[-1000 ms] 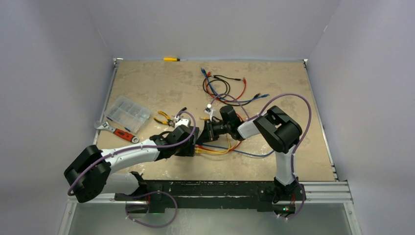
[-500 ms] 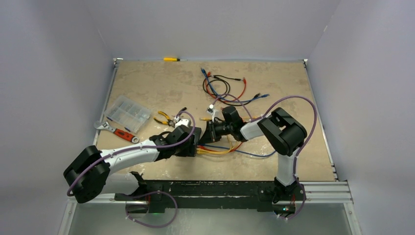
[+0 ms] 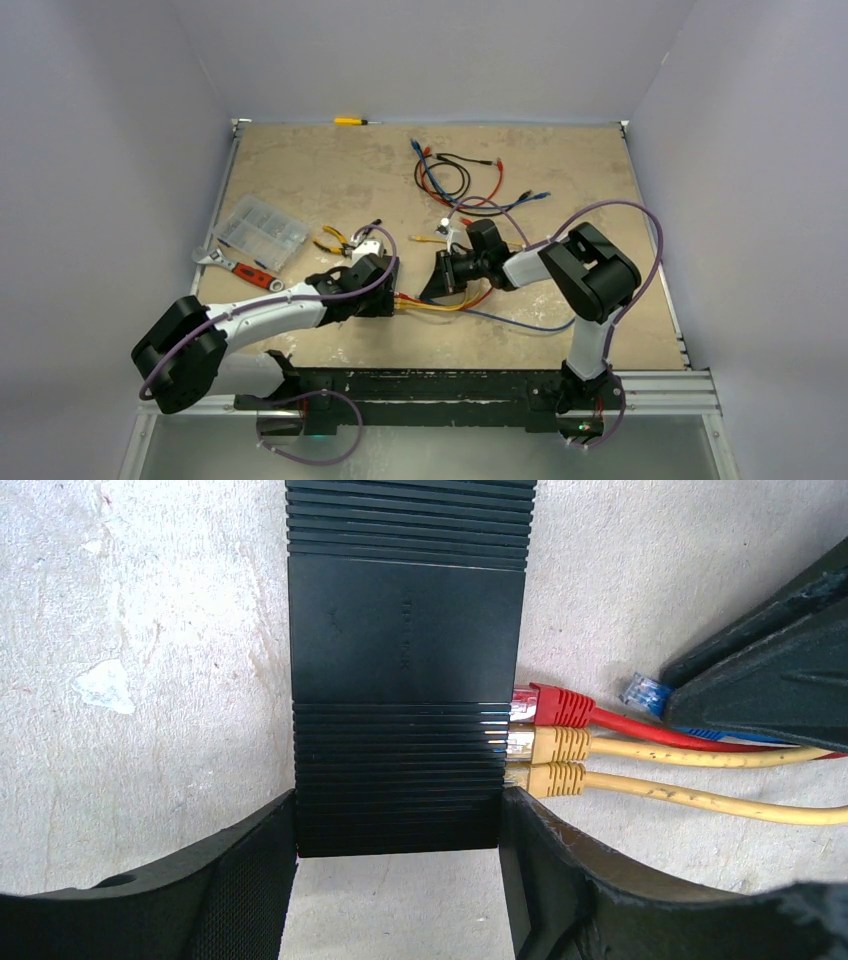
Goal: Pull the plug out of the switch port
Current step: Place the connector at the center of the board.
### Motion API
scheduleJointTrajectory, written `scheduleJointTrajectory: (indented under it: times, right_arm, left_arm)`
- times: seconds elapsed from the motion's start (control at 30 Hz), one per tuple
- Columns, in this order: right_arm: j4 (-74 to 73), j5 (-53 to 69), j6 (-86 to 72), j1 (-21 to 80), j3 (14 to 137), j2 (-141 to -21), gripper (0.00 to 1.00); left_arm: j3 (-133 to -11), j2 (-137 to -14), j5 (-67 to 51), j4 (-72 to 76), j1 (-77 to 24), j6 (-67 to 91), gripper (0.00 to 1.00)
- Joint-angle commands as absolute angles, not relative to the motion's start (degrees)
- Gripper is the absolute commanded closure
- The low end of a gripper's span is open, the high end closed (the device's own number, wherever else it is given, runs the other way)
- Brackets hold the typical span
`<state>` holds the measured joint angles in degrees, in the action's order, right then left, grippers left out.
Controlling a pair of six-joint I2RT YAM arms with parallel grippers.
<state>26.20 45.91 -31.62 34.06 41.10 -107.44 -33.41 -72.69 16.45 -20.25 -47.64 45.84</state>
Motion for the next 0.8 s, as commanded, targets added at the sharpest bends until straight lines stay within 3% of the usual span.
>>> scheduleJointTrajectory:
  times: [0.0,0.43,0.7,0.77]
  right_arm:
    - [20.3,44.4,-29.3,34.0,39.9,-105.5,1.00]
    - [10.0,37.9,-26.7,32.5,56.5,-103.5,1.00]
    - [8.2,34.8,-26.6,32.6,63.4,-103.0,1.00]
    - [5.4,31.2,-25.0,32.7,65.1,-103.1,0.90]
  left_arm:
    - [-32.9,-75.4,19.6,-23.3,-46.8,44.8,1.00]
    - [-30.9,-70.8,10.0,-16.0,-47.1,39.3,1.00]
    - [-29.9,-71.6,9.8,-15.2,-47.2,39.8,1.00]
    - [-29.9,-72.2,9.8,-15.0,-47.2,39.9,1.00]
